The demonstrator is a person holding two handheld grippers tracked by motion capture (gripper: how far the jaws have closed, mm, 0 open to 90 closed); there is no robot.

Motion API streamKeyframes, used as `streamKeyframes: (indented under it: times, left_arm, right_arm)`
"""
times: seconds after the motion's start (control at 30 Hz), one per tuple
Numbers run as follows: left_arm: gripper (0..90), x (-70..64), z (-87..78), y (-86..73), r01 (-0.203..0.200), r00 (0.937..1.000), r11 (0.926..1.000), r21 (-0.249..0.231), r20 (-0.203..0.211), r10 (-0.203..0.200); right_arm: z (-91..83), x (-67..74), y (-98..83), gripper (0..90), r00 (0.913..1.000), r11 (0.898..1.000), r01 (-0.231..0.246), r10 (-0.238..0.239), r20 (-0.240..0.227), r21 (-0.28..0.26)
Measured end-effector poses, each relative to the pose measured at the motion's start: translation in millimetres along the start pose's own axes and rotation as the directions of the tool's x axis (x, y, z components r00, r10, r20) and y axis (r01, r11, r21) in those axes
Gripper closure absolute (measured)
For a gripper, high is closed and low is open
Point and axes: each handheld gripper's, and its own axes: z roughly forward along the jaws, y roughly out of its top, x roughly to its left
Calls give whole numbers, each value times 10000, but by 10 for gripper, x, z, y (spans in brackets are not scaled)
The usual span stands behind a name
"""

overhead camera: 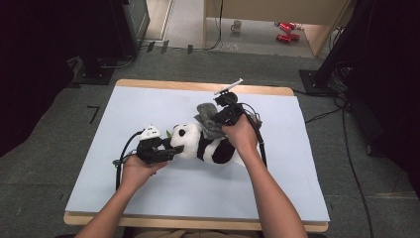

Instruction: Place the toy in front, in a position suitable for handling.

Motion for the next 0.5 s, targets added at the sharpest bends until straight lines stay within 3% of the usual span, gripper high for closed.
streamKeyframes:
  times: [0.1,0.13,0.33,0.5]
  left_arm:
    - [467,6,-2,-4,-18,10000,10000,51,13,18]
    - [468,4,-1,-7,-36,10000,10000,77,33,35]
    - [468,24,-8,-40,-154,9997,9997,170,205,151]
    - [468,7,-5,-38,-178,9998,9997,193,107,176]
  right_arm:
    - [-85,-49,19,782,9997,9994,-253,253,-19,-230]
    - [-187,-112,30,783,9991,9972,-397,385,-197,-636]
    - [-435,-237,44,782,9988,9885,-487,489,-19,-1434]
    - [-420,-295,-23,782,9983,9889,-575,588,53,-1367]
